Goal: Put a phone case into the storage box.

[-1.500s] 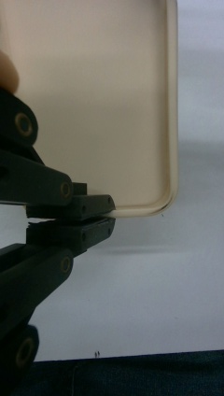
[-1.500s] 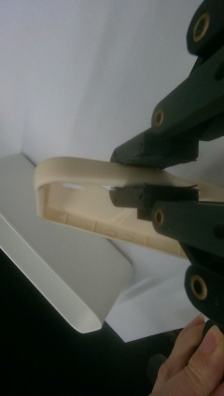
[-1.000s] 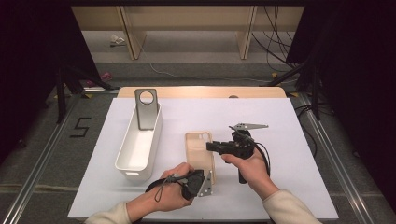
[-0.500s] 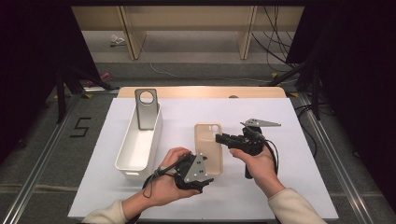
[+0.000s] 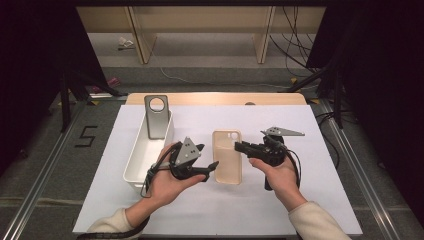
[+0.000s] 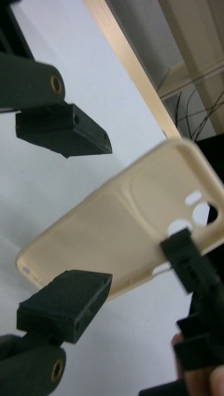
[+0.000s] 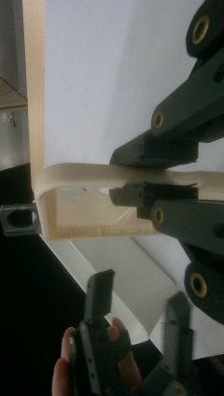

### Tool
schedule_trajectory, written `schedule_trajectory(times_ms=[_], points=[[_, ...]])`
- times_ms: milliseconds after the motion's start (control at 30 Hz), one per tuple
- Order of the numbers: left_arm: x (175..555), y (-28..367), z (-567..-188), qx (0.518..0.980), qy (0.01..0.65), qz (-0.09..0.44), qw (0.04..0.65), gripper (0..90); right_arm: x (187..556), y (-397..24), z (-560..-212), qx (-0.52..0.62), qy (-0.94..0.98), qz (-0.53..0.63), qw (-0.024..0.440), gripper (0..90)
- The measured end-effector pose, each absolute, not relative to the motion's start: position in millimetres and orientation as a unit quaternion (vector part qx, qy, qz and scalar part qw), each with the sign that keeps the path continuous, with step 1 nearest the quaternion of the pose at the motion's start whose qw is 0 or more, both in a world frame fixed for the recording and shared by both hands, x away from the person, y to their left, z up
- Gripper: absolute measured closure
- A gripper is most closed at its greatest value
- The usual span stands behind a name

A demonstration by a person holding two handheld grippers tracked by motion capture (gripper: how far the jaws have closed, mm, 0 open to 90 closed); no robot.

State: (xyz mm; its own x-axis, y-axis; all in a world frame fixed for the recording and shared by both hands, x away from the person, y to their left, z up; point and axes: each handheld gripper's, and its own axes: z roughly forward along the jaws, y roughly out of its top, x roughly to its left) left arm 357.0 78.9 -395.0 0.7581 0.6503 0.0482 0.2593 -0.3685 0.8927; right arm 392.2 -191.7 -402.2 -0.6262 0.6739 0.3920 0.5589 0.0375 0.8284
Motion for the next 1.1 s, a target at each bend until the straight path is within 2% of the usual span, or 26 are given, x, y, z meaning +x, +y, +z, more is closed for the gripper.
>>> schedule_trajectory(times_ms=[200, 533, 1100], points=[[368, 89, -392, 0.783, 0.32, 0.177, 0.503, 43.0, 391, -190, -403, 0.428, 0.72, 0.543, 0.054, 81.8], [381, 84, -388, 0.763, 0.36, 0.149, 0.515, 53.5, 390, -188, -404, 0.427, 0.72, 0.545, 0.051, 81.8], [396, 80, -391, 0.751, 0.384, 0.126, 0.522, 68.8, 389, -185, -403, 0.42, 0.722, 0.547, 0.048, 81.7]])
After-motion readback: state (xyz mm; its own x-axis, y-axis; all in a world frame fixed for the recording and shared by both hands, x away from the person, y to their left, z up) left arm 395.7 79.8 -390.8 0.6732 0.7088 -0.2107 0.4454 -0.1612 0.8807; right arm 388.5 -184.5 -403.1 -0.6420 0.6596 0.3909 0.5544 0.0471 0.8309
